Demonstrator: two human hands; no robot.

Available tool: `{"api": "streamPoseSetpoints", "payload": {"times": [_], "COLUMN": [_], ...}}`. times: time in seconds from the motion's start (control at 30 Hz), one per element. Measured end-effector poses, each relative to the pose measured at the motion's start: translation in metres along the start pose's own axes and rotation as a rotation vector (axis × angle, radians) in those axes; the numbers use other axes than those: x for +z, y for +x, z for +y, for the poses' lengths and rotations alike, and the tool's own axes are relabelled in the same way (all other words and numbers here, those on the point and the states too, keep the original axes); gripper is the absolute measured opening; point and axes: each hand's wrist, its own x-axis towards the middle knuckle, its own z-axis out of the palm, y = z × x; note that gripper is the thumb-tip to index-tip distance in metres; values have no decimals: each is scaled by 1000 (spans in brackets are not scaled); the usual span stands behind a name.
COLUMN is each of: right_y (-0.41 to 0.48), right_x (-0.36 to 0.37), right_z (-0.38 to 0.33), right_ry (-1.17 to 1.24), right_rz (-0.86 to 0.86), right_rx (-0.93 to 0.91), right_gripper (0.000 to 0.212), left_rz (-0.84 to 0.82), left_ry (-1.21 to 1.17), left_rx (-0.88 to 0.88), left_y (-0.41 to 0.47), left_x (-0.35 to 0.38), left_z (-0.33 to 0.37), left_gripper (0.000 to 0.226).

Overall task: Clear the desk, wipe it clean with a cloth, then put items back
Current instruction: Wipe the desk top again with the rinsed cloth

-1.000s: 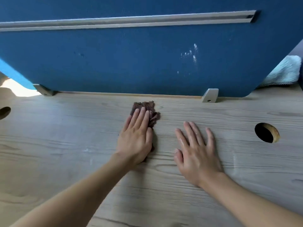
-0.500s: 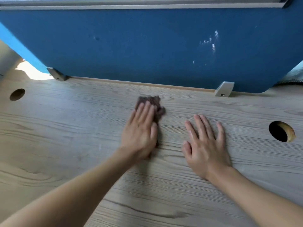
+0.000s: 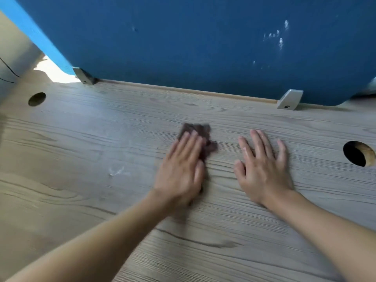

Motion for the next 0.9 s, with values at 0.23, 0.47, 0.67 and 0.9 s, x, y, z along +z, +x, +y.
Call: {"api": "streamPoseSetpoints", "payload": {"times": [0.23, 0.47, 0.67, 0.9], "right_y": [-23, -59, -59, -59], "right_x": [-7, 5, 4, 3], "right_z": [-15, -34, -33, -32], "right_ry": [144, 45, 25, -4], "right_rz": [123, 62, 54, 21], "right_rx": [-50, -119, -143, -138], "right_gripper": [60, 65, 67, 67], "left_rz": [-122, 7, -145, 10], "left_ry": [-18, 38, -18, 8], "left_rx": [334, -140, 386, -263], "left_y": [-41, -5, -106, -10], "left_x": [-5, 0, -11, -8], "left_z": [0, -8, 18, -36], "left_gripper": [61, 67, 62, 68]}}
